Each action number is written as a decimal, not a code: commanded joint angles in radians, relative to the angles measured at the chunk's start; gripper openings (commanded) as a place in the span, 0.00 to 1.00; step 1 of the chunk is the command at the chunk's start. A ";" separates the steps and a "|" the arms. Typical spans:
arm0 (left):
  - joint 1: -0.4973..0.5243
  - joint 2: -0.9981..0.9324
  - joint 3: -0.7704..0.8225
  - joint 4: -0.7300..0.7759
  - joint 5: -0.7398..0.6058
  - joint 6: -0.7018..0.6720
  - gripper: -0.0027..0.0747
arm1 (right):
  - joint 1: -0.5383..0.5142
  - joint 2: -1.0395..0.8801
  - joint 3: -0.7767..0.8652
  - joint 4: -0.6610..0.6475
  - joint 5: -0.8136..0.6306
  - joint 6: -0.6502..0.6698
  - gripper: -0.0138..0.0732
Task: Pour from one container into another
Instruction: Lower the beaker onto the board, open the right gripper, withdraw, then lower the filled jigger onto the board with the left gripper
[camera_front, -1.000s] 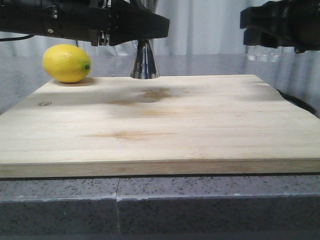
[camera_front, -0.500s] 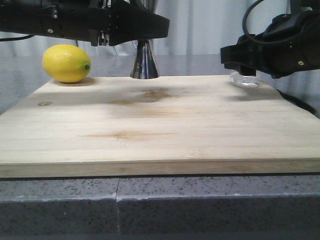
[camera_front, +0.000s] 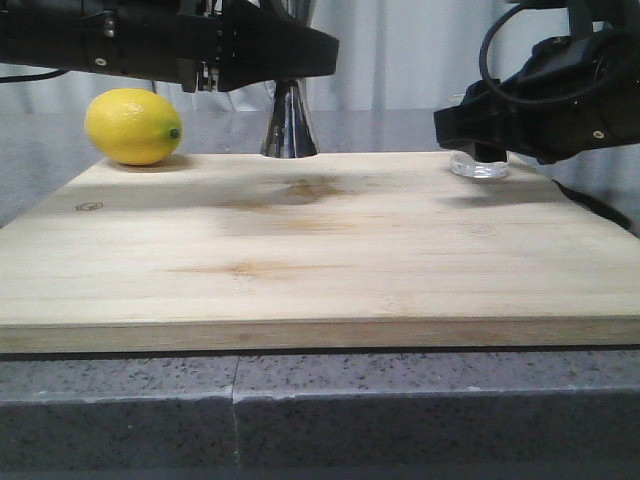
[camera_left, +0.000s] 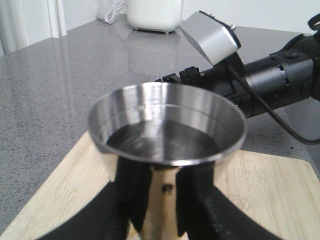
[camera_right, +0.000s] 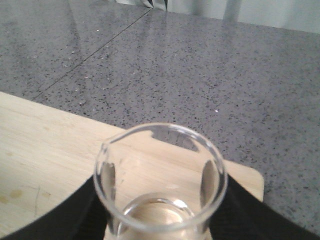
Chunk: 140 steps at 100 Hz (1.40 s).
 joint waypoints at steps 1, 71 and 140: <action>-0.010 -0.046 -0.029 -0.087 0.095 -0.008 0.28 | -0.001 -0.026 -0.025 -0.011 -0.051 -0.001 0.51; -0.010 -0.046 -0.029 -0.087 0.095 -0.008 0.28 | 0.042 -0.324 -0.025 -0.015 0.517 0.073 0.85; -0.010 -0.046 -0.029 -0.087 0.095 -0.008 0.28 | 0.042 -0.795 -0.029 -0.015 1.017 0.073 0.85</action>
